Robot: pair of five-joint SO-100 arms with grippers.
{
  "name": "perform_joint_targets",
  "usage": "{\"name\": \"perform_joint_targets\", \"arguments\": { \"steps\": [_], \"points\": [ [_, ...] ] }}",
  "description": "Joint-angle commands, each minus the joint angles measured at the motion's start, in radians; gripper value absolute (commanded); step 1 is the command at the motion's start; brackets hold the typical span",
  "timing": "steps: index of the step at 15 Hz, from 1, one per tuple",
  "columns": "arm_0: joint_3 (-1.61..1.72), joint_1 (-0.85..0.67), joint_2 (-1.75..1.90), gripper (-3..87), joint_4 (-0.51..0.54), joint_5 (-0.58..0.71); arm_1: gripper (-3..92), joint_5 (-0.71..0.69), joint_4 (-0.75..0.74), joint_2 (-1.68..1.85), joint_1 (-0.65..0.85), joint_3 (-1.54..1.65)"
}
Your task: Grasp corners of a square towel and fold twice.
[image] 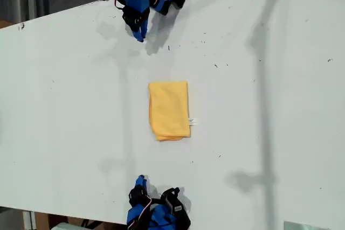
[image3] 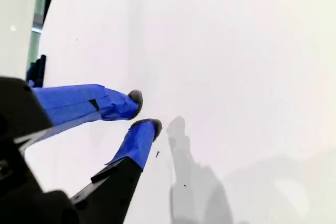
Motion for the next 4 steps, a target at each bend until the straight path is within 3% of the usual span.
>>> {"name": "perform_joint_targets", "arguments": {
  "steps": [1,4],
  "points": [
    [0.005,0.006,0.006,6.5,-0.005,0.008,6.6,-0.003,-0.006,0.0,-0.011,-0.009],
    [0.005,0.006,0.006,6.5,-0.005,0.008,6.6,-0.003,-0.006,0.0,-0.006,-0.008]
  ]
}}
